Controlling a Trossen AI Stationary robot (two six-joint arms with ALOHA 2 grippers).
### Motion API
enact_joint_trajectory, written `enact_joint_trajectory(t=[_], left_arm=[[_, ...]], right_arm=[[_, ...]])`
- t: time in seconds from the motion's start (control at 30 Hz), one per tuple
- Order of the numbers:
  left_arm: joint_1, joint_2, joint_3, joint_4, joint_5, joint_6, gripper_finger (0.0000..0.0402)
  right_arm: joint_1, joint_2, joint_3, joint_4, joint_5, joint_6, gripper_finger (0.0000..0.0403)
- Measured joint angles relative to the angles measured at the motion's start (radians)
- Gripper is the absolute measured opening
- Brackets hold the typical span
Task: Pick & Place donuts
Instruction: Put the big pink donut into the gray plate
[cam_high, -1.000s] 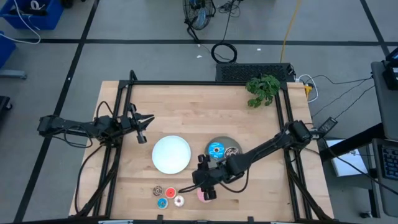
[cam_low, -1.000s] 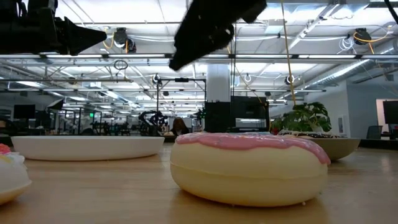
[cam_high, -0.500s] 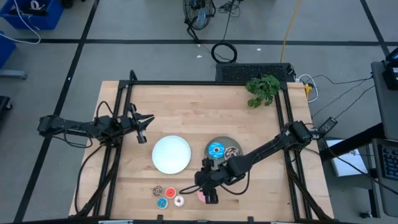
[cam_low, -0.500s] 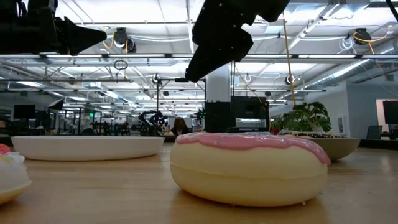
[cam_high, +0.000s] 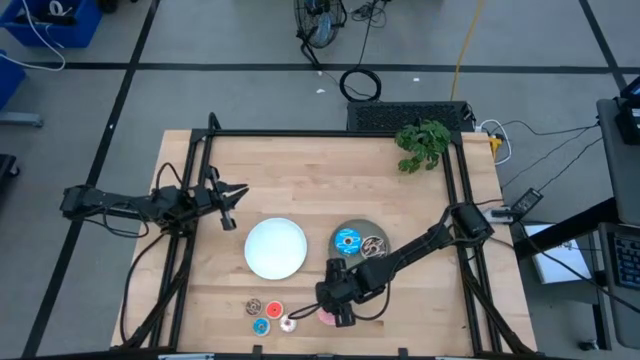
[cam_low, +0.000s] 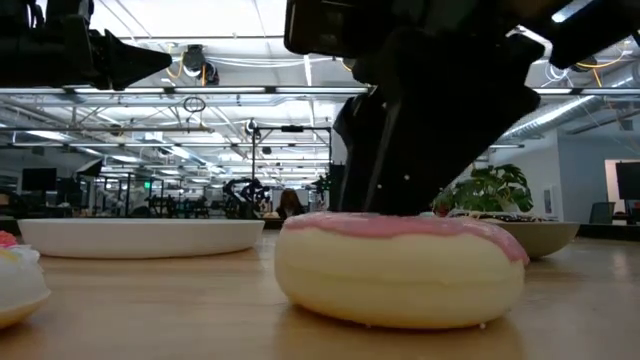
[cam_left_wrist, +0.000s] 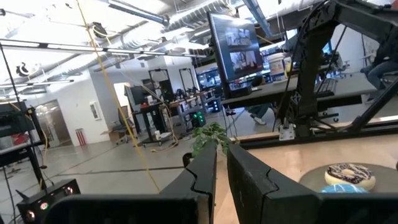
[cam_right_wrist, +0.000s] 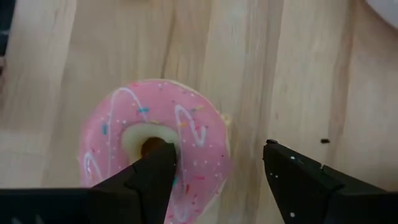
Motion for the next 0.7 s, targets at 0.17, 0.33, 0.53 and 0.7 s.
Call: enact_joint_trajectory(t=[0.17, 0.33, 0.53, 0.7], left_arm=[[0.000, 0.000, 0.000, 0.000, 0.000, 0.000, 0.0047], [0.000, 0.000, 0.000, 0.000, 0.000, 0.000, 0.0047], [0.000, 0.000, 0.000, 0.000, 0.000, -0.007, 0.0047], [0.000, 0.000, 0.000, 0.001, 0.000, -0.008, 0.0047]], right_arm=[[0.007, -0.001, 0.000, 0.004, -0.007, -0.015, 0.0228], [0.024, -0.001, 0.000, 0.003, -0.055, -0.019, 0.0228], [0.038, 0.006, 0.000, 0.023, -0.052, -0.052, 0.0228], [0.035, 0.042, 0.001, 0.028, -0.055, -0.054, 0.0219]])
